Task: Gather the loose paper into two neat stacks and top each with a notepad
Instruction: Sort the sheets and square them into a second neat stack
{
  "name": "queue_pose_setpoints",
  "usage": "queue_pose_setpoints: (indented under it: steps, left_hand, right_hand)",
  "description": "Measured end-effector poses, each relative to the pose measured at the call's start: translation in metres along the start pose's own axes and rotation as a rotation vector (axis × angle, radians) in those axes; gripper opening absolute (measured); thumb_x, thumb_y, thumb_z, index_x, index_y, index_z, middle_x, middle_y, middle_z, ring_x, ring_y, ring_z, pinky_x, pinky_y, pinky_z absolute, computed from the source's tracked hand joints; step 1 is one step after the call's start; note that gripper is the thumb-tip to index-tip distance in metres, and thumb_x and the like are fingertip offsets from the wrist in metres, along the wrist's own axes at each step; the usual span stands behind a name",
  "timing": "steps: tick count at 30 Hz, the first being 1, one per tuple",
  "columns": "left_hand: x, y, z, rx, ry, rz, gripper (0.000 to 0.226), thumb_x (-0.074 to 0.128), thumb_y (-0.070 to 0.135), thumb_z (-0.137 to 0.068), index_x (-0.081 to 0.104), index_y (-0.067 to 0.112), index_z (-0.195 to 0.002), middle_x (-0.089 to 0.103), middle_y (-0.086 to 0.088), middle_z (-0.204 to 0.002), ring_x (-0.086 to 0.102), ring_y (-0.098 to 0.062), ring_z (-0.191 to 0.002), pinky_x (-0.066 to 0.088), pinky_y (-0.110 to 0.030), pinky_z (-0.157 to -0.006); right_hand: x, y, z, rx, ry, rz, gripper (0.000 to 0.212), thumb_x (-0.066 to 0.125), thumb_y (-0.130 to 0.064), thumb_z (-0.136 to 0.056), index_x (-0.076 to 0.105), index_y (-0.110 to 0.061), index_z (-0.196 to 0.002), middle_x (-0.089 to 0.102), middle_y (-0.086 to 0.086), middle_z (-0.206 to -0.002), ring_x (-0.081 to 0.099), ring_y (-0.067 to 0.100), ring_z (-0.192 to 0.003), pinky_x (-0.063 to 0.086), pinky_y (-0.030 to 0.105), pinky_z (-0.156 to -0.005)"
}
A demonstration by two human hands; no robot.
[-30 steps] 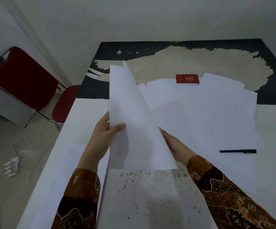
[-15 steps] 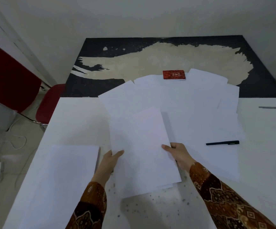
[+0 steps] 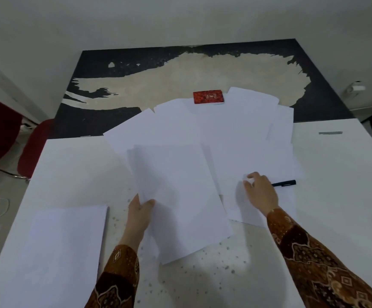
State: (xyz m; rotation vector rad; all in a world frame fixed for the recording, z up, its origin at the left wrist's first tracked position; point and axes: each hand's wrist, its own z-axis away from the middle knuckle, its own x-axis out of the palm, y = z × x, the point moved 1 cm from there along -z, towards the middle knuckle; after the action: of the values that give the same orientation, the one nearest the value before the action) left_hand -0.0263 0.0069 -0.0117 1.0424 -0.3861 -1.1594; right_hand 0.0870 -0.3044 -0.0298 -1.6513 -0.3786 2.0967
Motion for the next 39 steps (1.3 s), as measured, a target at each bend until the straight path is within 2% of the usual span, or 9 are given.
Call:
queue_pose_setpoints:
  steps: [5,12,16,20,23,31,34,37,39]
  left_hand:
    - [0.017,0.013,0.003,0.032,-0.005,0.049,0.028,0.05,0.006,-0.095,0.055,0.011,-0.122,0.064,-0.004,-0.104,0.061,-0.021,-0.091,0.049,-0.027,-0.073]
    - [0.037,0.009,0.001,-0.006,-0.016,-0.015,0.028,0.05,0.004,-0.095,0.056,0.005,-0.122,0.062,-0.005,-0.1,0.059,-0.027,-0.093,0.047,-0.035,-0.08]
    - [0.035,0.004,-0.002,-0.019,0.021,-0.119,0.035,0.046,-0.001,-0.092,0.053,0.004,-0.126,0.059,-0.009,-0.103,0.057,-0.03,-0.092,0.047,-0.038,-0.081]
    - [0.022,-0.003,-0.005,-0.055,0.068,-0.164,0.033,0.046,-0.001,-0.09,0.055,0.002,-0.122,0.06,-0.014,-0.107,0.056,-0.031,-0.091,0.047,-0.039,-0.08]
    - [0.017,-0.005,-0.003,-0.06,0.105,-0.146,0.035,0.046,-0.001,-0.09,0.055,0.004,-0.123,0.059,-0.012,-0.105,0.055,-0.029,-0.09,0.046,-0.037,-0.078]
    - [-0.002,-0.001,-0.006,-0.058,0.165,-0.108,0.036,0.044,-0.004,-0.091,0.055,0.002,-0.124,0.056,-0.002,-0.086,0.054,-0.024,-0.081,0.044,-0.035,-0.08]
    - [0.001,0.001,-0.004,-0.032,0.139,-0.103,0.034,0.044,-0.003,-0.092,0.055,0.004,-0.123,0.055,-0.001,-0.086,0.052,-0.02,-0.078,0.043,-0.034,-0.08]
    - [0.007,0.004,-0.001,-0.023,0.106,-0.095,0.028,0.044,-0.002,-0.092,0.054,0.011,-0.115,0.056,-0.002,-0.087,0.052,-0.025,-0.088,0.043,-0.032,-0.075]
    - [0.011,0.005,0.0,-0.02,0.081,-0.098,0.024,0.045,-0.002,-0.092,0.054,0.01,-0.111,0.058,-0.005,-0.091,0.052,-0.021,-0.081,0.043,-0.032,-0.075]
  right_hand:
    - [-0.016,0.051,-0.005,0.089,0.031,0.231,0.021,0.048,-0.03,-0.093,0.056,-0.01,-0.096,0.043,0.01,-0.11,0.052,0.032,-0.101,0.05,0.038,-0.073]
    - [-0.01,0.063,0.014,0.044,0.147,0.47,0.044,0.055,-0.036,-0.087,0.051,-0.011,-0.123,0.041,0.016,-0.139,0.03,0.038,-0.133,0.022,0.055,-0.108]
    - [0.022,0.032,0.037,-0.239,-0.142,0.22,0.087,0.052,-0.057,-0.085,0.012,-0.016,-0.151,-0.002,0.007,-0.159,-0.007,0.026,-0.147,-0.003,0.045,-0.119]
    - [0.048,0.022,0.043,-0.269,-0.219,0.211,0.108,0.037,-0.08,-0.072,-0.01,-0.022,-0.15,-0.02,0.002,-0.157,-0.021,0.019,-0.144,-0.011,0.044,-0.117]
    - [0.046,0.028,0.035,-0.279,-0.177,0.198,0.106,0.026,-0.081,-0.071,-0.007,-0.021,-0.151,-0.014,0.0,-0.159,-0.016,0.016,-0.146,-0.008,0.041,-0.117]
    - [0.041,0.029,0.029,-0.304,-0.177,0.173,0.09,0.048,-0.062,-0.085,0.001,-0.023,-0.152,-0.008,-0.001,-0.159,-0.01,0.016,-0.147,-0.004,0.041,-0.118]
    - [0.034,0.023,0.029,-0.289,-0.099,0.033,0.07,0.047,-0.048,-0.092,0.021,-0.017,-0.149,0.023,0.003,-0.156,0.018,0.021,-0.145,0.015,0.04,-0.117]
    - [0.02,0.011,0.032,-0.21,-0.019,-0.266,0.049,0.052,-0.036,-0.094,0.042,-0.018,-0.139,0.058,0.004,-0.128,0.058,0.021,-0.11,0.045,0.032,-0.093]
    - [0.011,-0.001,0.035,-0.181,-0.014,-0.386,0.044,0.053,-0.034,-0.094,0.046,-0.02,-0.135,0.065,0.001,-0.112,0.063,0.017,-0.091,0.052,0.031,-0.08]
